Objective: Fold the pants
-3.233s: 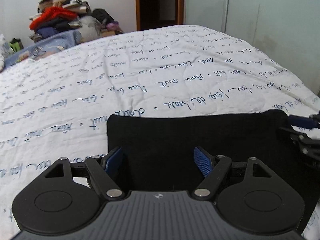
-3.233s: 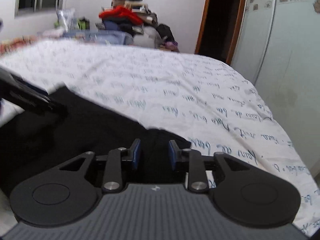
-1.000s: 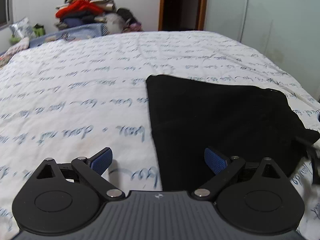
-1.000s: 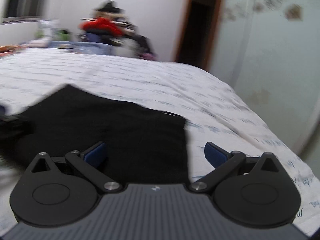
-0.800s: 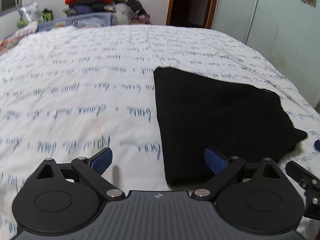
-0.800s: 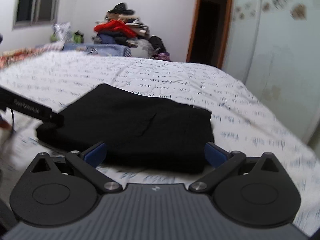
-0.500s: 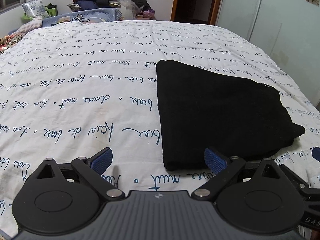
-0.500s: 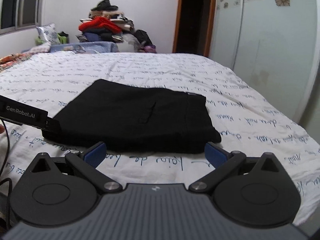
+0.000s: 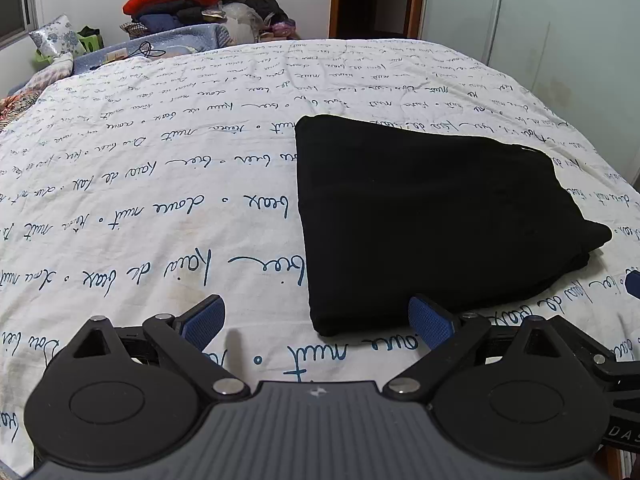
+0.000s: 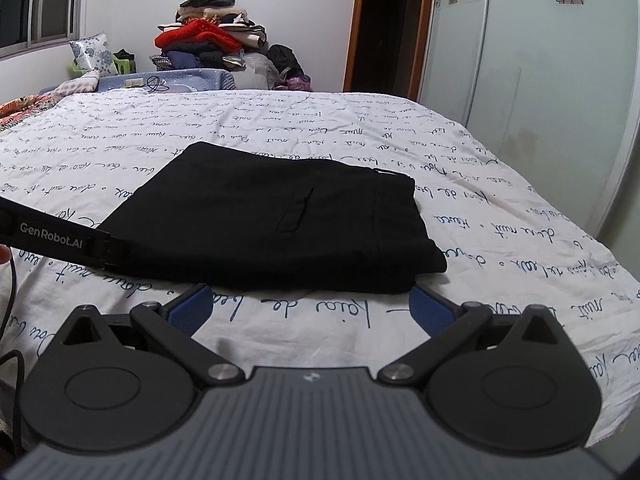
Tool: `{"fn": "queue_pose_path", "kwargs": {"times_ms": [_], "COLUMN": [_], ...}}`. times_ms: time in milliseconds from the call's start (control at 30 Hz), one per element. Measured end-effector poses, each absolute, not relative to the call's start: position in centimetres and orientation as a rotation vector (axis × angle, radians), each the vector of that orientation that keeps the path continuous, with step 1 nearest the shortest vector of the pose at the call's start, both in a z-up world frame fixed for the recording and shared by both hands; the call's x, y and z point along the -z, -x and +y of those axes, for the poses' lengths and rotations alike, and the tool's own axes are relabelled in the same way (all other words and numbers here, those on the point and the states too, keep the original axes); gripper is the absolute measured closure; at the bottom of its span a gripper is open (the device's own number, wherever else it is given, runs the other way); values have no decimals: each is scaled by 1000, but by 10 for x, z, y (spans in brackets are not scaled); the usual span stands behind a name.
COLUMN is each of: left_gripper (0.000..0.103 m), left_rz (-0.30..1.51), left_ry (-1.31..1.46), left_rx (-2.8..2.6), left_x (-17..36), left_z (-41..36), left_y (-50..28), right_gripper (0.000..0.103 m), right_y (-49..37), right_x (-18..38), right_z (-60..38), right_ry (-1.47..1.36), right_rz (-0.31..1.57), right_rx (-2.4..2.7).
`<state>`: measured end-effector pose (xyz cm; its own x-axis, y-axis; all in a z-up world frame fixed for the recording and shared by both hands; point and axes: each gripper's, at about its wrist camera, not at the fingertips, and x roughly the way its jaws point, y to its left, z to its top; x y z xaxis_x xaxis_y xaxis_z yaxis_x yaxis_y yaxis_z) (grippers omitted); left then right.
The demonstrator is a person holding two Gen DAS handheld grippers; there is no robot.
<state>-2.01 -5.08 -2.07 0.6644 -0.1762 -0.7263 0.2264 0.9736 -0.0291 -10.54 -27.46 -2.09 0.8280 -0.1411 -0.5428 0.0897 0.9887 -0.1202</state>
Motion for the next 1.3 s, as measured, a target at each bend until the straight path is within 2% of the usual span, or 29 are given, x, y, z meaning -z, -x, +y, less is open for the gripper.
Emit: {"fn": "queue_pose_path", "kwargs": {"times_ms": [1300], "left_gripper": [4], "left_rz": [811], "left_ry": [-96], "left_rx": [237], "left_x": [26], "left_z": [-53], "left_y": [21], "right_gripper": [0], "right_y": [106], "right_x": [24], "right_z": [-272], "right_ry": [110], "right_rz": [588], "right_rx": [113]}}
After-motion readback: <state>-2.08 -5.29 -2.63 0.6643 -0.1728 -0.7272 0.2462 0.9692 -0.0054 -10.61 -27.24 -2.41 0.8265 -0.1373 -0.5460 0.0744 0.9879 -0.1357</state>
